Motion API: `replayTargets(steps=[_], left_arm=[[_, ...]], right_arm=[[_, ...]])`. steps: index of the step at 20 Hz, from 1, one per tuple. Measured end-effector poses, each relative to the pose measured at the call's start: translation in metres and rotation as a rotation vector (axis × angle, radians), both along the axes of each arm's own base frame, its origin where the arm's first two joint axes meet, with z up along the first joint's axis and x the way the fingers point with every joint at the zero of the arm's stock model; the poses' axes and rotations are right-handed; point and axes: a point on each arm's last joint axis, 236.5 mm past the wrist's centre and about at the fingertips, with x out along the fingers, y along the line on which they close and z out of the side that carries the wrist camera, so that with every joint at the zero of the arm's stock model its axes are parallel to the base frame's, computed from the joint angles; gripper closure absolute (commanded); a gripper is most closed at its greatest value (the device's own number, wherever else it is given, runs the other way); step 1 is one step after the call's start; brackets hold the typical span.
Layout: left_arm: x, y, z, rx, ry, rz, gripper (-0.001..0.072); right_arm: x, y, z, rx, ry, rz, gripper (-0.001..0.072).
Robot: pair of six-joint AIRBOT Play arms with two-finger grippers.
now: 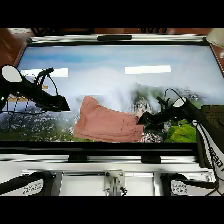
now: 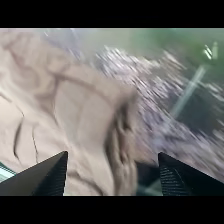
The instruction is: Fold the shirts.
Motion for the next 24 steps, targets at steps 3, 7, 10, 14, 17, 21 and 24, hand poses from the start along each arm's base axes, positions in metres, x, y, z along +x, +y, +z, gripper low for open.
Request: replayTargets(steps=[3, 7, 10, 14, 17, 21, 24], left_arm=[[0.001, 0.001, 0.002, -0.002, -0.002, 0.020, 0.0100], [0.004, 0.000, 0.004, -0.010, -0.013, 0.032, 0.0101], [0.008, -0.001, 0.005, -0.013, -0.028, 0.041, 0.0101], [0.012, -0.001, 0.006, -0.015, -0.044, 0.049, 0.0101], [0.016, -0.001, 0.006, -0.017, -0.060, 0.056, 0.0101], [0.021, -0.002, 0.007, -0.019, -0.079, 0.064, 0.0101], [0.023, -0.002, 0.007, -0.020, -0.085, 0.067, 0.0102]], right_arm=[[-0.003, 0.029, -0.009, 0.072, 0.040, -0.013, 0.0030], [-0.003, 0.050, -0.025, 0.084, 0.040, -0.007, 0.0657], [0.008, 0.057, -0.017, 0.100, -0.007, 0.021, 0.0657], [0.045, 0.065, 0.040, 0.159, -0.166, 0.056, 0.0657], [0.082, 0.057, 0.099, 0.172, -0.333, 0.042, 0.0658], [0.125, 0.015, 0.170, 0.130, -0.507, -0.029, 0.0658], [0.148, -0.050, 0.209, 0.015, -0.591, -0.106, 0.0658]])
